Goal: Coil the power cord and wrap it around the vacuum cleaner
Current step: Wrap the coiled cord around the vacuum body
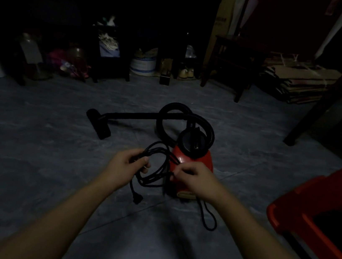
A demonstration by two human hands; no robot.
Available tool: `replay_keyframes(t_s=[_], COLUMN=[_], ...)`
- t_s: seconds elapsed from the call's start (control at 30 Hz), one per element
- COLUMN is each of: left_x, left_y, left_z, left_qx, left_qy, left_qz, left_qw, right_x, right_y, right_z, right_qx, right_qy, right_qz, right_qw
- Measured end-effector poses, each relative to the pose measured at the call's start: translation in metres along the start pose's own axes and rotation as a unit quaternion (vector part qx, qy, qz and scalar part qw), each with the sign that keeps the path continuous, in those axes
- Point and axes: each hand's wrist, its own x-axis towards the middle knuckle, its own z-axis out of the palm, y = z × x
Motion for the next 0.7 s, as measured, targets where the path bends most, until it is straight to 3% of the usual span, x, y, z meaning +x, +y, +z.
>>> replay_keyframes(t_s=[0.23, 0.4, 0.53, 0.7], left_x=[-0.005, -0.002, 0.003, 0.012], left_y=[0.015, 0.018, 0.018, 0.011], left_z=[0.018, 0.031, 0.025, 0.008], left_qx=[-0.097, -0.165, -0.224, -0.353], left_qy=[-0.092, -0.090, -0.066, -0.009], left_qz=[-0.072, -0.119, -0.133, -0.173], left_qw=[0.988, 0.975, 0.963, 0.919], right_x=[0.004, 0.006, 0.008, 0.009], right_y=[-0.005, -0.005, 0.013, 0.040], right_z=[-0.005, -0.007, -0.004, -0.004], right_qx=[0.063, 0.081, -0.029, -0.070], right_qy=[0.095, 0.180, 0.177, 0.119], right_qz=[-0.054, -0.058, -0.039, 0.029], right_qw=[0.992, 0.979, 0.983, 0.990])
